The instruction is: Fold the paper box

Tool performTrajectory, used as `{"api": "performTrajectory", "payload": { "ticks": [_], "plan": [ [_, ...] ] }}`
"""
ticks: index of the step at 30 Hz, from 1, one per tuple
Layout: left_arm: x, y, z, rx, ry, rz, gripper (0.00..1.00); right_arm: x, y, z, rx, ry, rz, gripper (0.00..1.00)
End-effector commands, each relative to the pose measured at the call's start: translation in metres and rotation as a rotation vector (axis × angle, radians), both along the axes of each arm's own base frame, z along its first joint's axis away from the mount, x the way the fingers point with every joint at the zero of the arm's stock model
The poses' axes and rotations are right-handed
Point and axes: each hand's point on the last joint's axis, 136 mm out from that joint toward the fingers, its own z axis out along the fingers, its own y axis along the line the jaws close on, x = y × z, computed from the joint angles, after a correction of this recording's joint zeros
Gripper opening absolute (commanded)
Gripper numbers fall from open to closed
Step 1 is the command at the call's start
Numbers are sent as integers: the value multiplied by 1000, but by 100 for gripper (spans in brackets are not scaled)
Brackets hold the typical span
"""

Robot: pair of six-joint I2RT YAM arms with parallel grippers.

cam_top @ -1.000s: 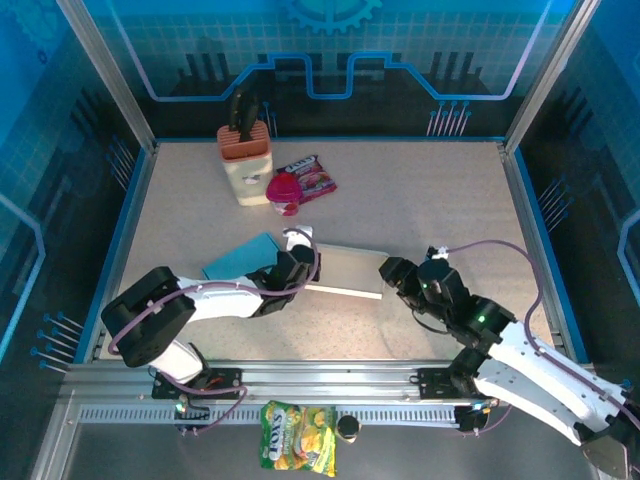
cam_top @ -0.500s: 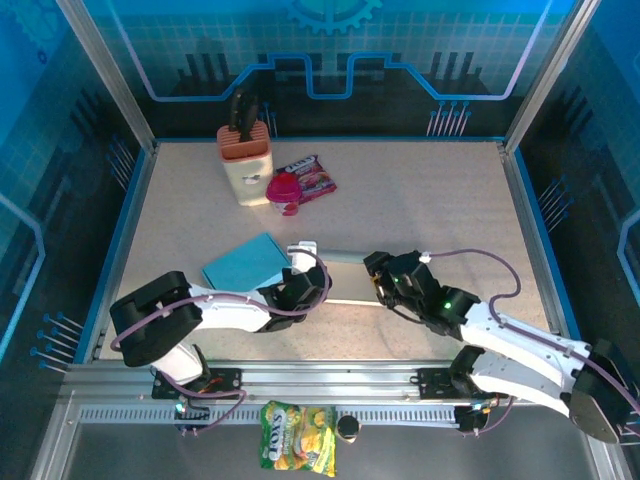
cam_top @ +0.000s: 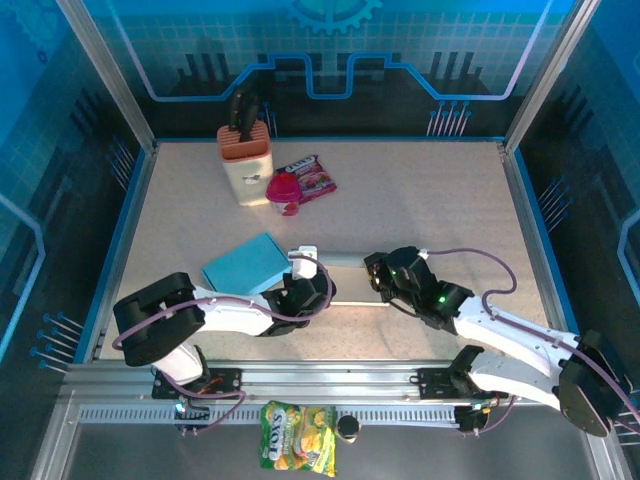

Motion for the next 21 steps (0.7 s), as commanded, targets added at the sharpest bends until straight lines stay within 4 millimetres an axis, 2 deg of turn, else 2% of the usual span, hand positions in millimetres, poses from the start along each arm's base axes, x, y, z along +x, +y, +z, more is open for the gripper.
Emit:
{"api": "performTrajectory", "payload": {
  "ticks": [1,6,10,13,17,21],
  "plan": [
    [-5,2,-10,38,31,3,0,2,0,-2,33,22,-13,14],
    [-9,0,-7,33,37,-12,0,-5,-2,-15,33,68,-13,5],
    [-15,-1,1,11,49,-26,26,-9,-4,-22,24,90,-10,1],
    [-22,-4,10,-4,61,-44,40,-12,-8,-29,17,103,-15,0],
    [-37,-10,21,-45,95,-93,48,-16,-12,-36,10,109,-16,0],
    [-57,-12,30,-113,160,-126,51,-18,-16,-39,2,111,-18,0]
  ]
}}
